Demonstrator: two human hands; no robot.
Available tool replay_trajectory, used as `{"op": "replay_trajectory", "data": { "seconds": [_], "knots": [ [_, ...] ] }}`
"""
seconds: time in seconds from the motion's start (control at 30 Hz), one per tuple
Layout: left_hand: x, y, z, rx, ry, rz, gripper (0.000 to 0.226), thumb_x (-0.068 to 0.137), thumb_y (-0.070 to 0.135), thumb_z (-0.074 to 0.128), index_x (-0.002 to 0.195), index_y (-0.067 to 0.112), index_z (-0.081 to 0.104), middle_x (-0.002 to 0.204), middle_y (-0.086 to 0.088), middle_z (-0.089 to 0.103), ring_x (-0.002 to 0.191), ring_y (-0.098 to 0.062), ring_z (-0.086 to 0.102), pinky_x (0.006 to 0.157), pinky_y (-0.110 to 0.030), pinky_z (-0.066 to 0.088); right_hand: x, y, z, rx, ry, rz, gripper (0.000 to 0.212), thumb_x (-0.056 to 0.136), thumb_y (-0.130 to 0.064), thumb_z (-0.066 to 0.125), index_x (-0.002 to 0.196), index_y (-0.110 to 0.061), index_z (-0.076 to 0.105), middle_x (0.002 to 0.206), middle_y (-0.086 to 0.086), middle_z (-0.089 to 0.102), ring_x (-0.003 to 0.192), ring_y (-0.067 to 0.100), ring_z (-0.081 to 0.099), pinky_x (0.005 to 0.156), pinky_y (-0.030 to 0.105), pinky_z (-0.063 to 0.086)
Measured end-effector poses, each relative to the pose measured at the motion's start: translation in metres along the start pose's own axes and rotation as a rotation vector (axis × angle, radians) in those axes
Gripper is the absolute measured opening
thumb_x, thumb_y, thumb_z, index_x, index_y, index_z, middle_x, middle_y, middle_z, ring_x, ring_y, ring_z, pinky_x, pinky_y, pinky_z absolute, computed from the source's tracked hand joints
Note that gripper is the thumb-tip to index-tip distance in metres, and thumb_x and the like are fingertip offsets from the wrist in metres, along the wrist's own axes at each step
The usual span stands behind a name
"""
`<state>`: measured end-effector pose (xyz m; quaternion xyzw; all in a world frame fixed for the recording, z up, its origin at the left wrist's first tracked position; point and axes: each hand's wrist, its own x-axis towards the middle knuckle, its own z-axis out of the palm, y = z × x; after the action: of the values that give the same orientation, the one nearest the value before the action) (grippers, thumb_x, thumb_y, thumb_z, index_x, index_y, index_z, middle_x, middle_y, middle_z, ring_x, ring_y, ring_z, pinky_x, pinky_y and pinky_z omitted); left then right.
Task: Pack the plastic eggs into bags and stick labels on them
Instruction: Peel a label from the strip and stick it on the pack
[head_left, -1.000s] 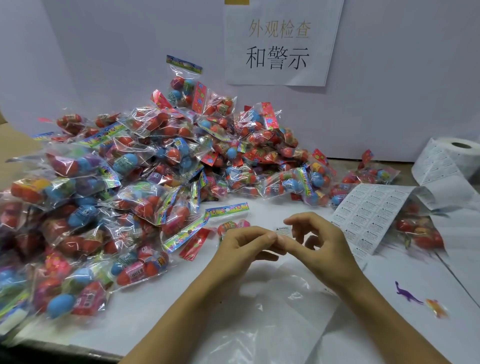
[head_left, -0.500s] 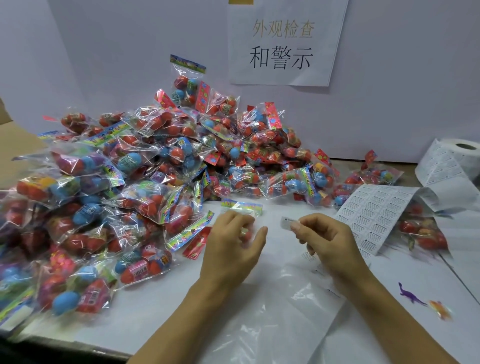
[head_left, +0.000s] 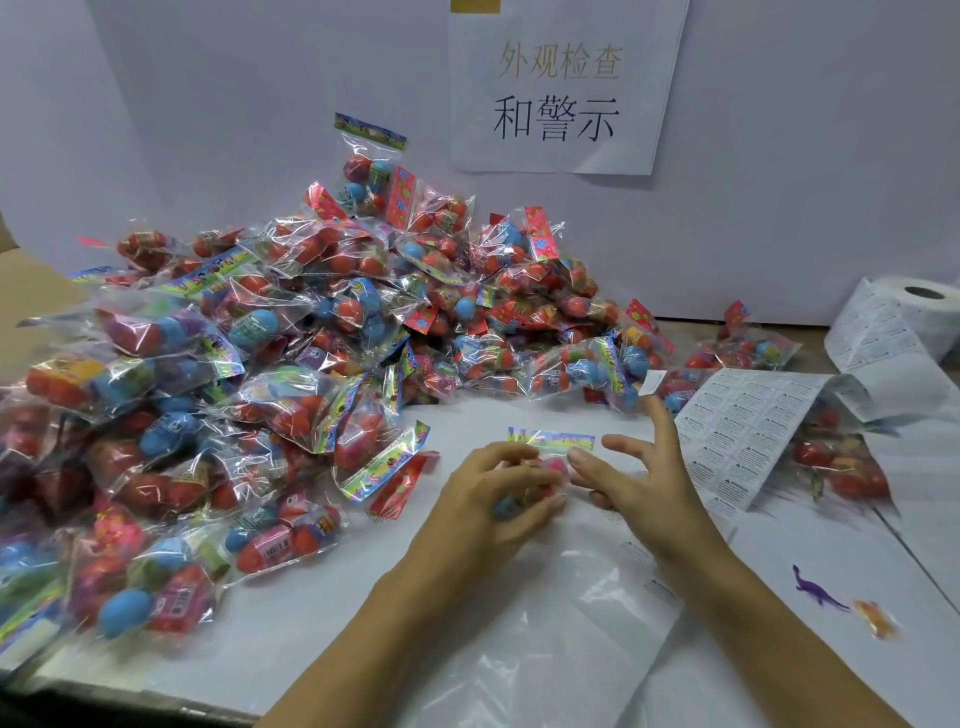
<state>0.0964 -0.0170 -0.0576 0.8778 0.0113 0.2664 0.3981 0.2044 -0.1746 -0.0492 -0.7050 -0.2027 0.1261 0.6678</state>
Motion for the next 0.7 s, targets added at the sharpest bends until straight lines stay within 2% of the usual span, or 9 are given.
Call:
{"op": "replay_trajectory", "data": {
  "seconds": [0.07,0.13,0.23,0.33,0.43,0.53,0.6,0.63,0.7],
  "knots": [
    [-0.001,0.001,0.001,-0.045,-0.047,0.069,0.021,0.089,0.022,0.080,0.109,0.014,0.081,0.122,-0.001,0.066,0.115,-0.012,0.063,0.099,-0.034,0.052,0.001,0.003,-0.001,0.026,0.027,0.008,0.107,0.061,-0.048,0.087,0.146,-0.057,0.024,0.126,-0.006,0.057,0.096,0.018,0.075,0.079,0.035,0.062],
    [-0.002,0.001,0.001,-0.073,-0.071,0.123,0.022,0.086,0.022,0.082,0.107,0.014,0.081,0.122,-0.001,0.065,0.113,-0.009,0.063,0.097,-0.030,0.054,0.002,0.004,-0.003,0.065,0.059,0.017,0.101,0.069,-0.039,0.088,0.147,-0.053,0.025,0.125,-0.007,0.058,0.089,0.017,0.076,0.070,0.028,0.060],
    [-0.002,0.003,0.000,-0.127,-0.090,0.173,0.025,0.081,0.022,0.087,0.105,0.016,0.080,0.123,0.001,0.064,0.115,-0.009,0.062,0.095,-0.022,0.052,0.004,0.005,-0.002,0.068,0.080,0.029,0.100,0.071,-0.031,0.088,0.148,-0.049,0.027,0.121,-0.008,0.058,0.083,0.013,0.076,0.072,0.033,0.060],
    [-0.001,0.006,0.001,-0.181,-0.024,0.216,0.041,0.078,0.029,0.090,0.113,0.014,0.075,0.124,-0.002,0.062,0.118,-0.017,0.062,0.097,-0.027,0.053,0.004,0.007,-0.002,0.061,0.089,0.023,0.098,0.075,-0.017,0.086,0.148,-0.047,0.028,0.120,-0.008,0.059,0.082,0.008,0.075,0.079,0.041,0.061],
    [0.001,0.008,0.000,-0.254,0.134,0.047,0.055,0.080,0.044,0.084,0.127,0.028,0.061,0.128,0.006,0.058,0.120,-0.014,0.060,0.092,-0.026,0.056,0.007,0.006,-0.005,0.076,0.079,0.031,0.096,0.079,-0.012,0.084,0.148,-0.046,0.029,0.118,-0.010,0.060,0.080,0.007,0.074,0.074,0.037,0.060],
    [0.006,0.007,-0.008,-0.241,0.178,-0.300,0.063,0.077,0.055,0.080,0.129,0.033,0.051,0.128,0.012,0.057,0.115,-0.003,0.059,0.087,-0.020,0.056,0.007,0.004,-0.005,0.089,0.056,0.030,0.098,0.077,-0.017,0.086,0.149,-0.048,0.027,0.115,-0.015,0.060,0.080,0.008,0.075,0.073,0.032,0.056],
    [0.008,0.001,-0.012,-0.351,0.095,-0.432,0.058,0.075,0.055,0.077,0.121,0.024,0.061,0.120,0.004,0.068,0.109,-0.006,0.066,0.091,-0.029,0.058,0.005,0.002,-0.003,0.095,0.038,0.018,0.098,0.075,-0.020,0.087,0.147,-0.049,0.027,0.115,-0.015,0.059,0.082,0.005,0.074,0.074,0.031,0.054],
    [0.009,0.000,-0.012,-0.444,0.058,-0.455,0.052,0.078,0.052,0.079,0.115,0.018,0.067,0.112,0.000,0.074,0.103,-0.011,0.070,0.093,-0.036,0.059,0.004,0.001,-0.001,0.108,0.025,0.014,0.097,0.075,-0.019,0.087,0.146,-0.051,0.028,0.116,-0.014,0.060,0.084,0.004,0.074,0.075,0.030,0.053],
    [0.008,0.001,-0.011,-0.669,0.027,-0.503,0.041,0.080,0.042,0.084,0.106,0.012,0.075,0.100,-0.005,0.078,0.093,-0.017,0.073,0.090,-0.042,0.058,0.003,0.001,0.000,0.144,-0.002,0.008,0.095,0.076,-0.013,0.086,0.141,-0.055,0.031,0.119,-0.009,0.062,0.092,0.009,0.074,0.080,0.032,0.056]
  ]
}}
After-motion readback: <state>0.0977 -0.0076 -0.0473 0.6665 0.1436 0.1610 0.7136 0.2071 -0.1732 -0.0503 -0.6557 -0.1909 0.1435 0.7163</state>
